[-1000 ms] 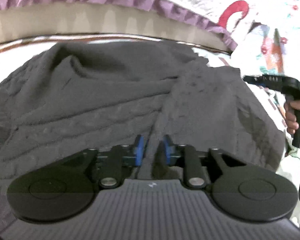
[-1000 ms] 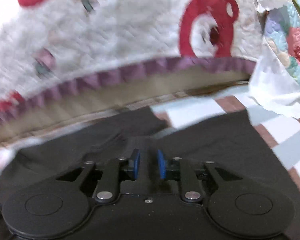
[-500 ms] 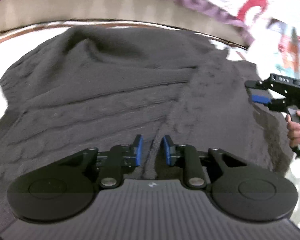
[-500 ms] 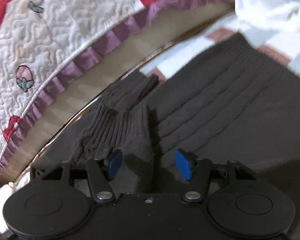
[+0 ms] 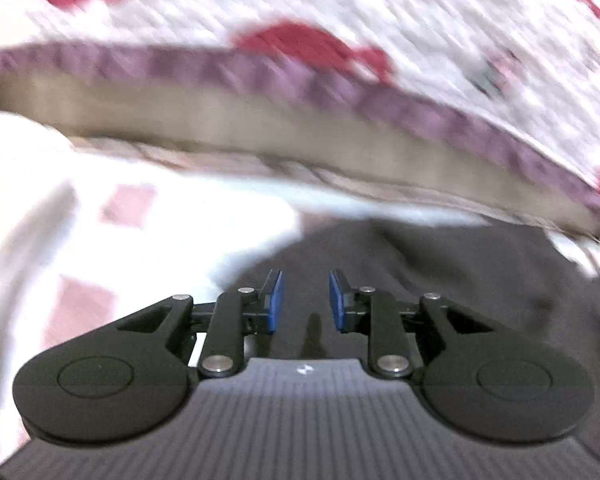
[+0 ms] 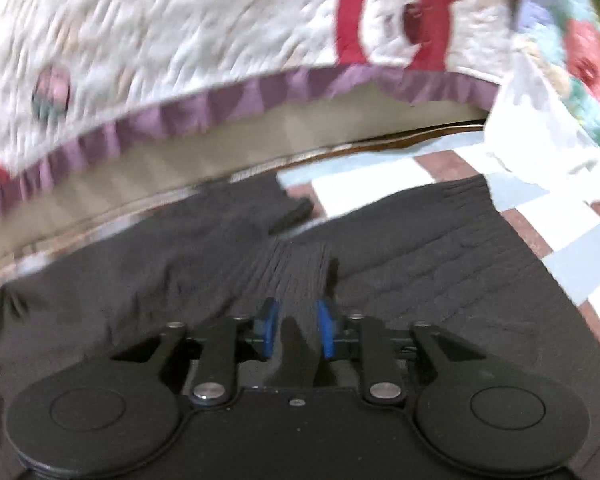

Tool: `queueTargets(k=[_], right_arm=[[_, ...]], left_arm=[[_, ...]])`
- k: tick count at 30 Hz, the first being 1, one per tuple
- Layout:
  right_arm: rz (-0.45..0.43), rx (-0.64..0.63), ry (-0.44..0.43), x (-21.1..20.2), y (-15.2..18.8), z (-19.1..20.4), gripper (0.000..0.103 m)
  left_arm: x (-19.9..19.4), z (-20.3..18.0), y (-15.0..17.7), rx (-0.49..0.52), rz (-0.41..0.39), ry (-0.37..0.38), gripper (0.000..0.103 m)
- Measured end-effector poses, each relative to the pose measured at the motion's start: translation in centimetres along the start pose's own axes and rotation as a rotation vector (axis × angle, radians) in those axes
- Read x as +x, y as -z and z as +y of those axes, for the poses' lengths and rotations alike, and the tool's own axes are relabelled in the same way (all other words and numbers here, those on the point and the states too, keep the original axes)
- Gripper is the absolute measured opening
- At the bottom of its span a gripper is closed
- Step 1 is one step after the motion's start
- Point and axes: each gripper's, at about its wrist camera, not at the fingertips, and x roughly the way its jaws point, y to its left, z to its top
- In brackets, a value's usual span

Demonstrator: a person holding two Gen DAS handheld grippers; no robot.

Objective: Fold clothes

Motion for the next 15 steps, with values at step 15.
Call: queueTargets(k=[15], right_arm=[[0.084, -0.171, -0.321, 1.2, 0.6, 5.0, 0.040]], left_arm=[[10.1, -9.8, -4.7, 0.308, 0.180, 0.191, 0.066]])
